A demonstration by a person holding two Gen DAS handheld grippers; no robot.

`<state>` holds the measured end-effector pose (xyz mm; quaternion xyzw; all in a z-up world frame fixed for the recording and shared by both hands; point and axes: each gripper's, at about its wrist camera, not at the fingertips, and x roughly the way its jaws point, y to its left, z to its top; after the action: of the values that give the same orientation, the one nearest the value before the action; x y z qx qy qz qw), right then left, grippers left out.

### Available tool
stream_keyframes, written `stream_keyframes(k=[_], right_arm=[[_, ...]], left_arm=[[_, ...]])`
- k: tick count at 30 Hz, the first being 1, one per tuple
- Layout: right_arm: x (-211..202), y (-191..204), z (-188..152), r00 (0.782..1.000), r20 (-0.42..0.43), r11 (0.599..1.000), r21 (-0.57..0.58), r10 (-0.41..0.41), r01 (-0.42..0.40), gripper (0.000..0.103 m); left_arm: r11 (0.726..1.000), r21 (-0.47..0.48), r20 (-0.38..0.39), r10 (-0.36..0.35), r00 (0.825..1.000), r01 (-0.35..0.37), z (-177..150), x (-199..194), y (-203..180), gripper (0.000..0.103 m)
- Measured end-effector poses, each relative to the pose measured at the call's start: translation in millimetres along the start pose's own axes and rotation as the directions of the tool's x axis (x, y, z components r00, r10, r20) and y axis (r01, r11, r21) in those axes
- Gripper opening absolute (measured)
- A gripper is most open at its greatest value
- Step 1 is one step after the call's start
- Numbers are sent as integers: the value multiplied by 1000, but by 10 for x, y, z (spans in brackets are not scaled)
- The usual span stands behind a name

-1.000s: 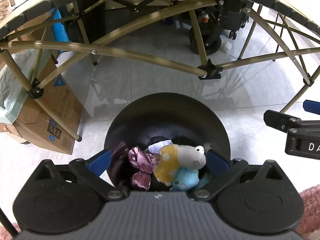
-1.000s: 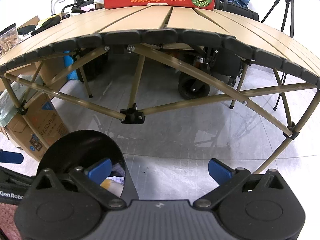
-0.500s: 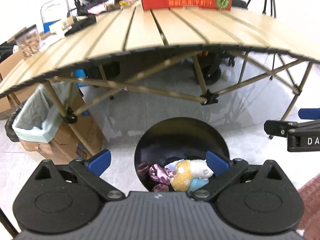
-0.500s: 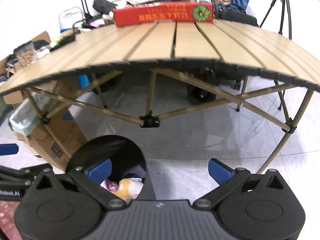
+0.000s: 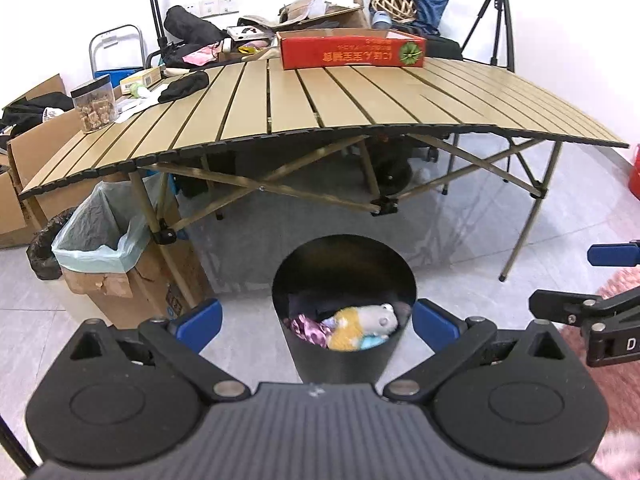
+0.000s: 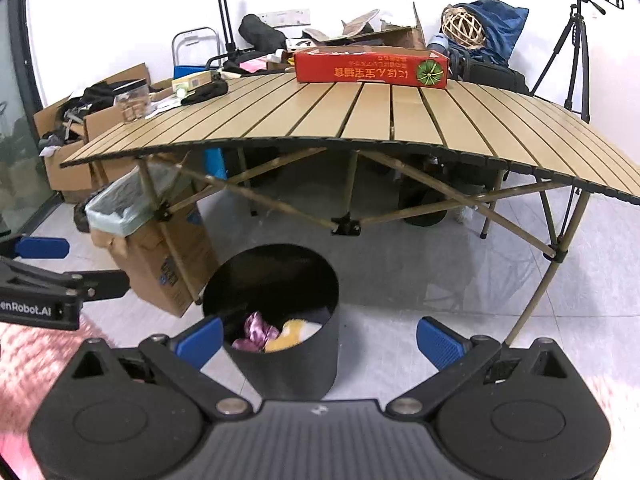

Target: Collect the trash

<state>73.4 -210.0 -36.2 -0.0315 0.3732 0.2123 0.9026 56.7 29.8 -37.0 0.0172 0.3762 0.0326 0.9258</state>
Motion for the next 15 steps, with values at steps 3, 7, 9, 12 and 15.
stream_keyframes(k=[3,7,9,12,15], right_arm=[[-121,43,-63,1000,4,1000,-1,4,-4,103],[-227,54,-98,1000,9,1000,4,-6,6,103],[-261,57,-112,1000,12,1000,7,-10,10,103],[-289,49,-127,1000,13,1000,11,-13,13,103],[-311,42,-131,1000,16,1000,13,-17,17,103]], left_arm=[[1000,-5,3,-13,1000,13,-56,-109,0,103],[1000,0,17,-15,1000,15,-97,-212,-31,103],[1000,8,19,-19,1000,19,-112,-240,-56,103],[1000,15,19,-26,999,26,-127,-264,-84,103],[1000,16,20,-26,999,26,-125,-271,-95,103]])
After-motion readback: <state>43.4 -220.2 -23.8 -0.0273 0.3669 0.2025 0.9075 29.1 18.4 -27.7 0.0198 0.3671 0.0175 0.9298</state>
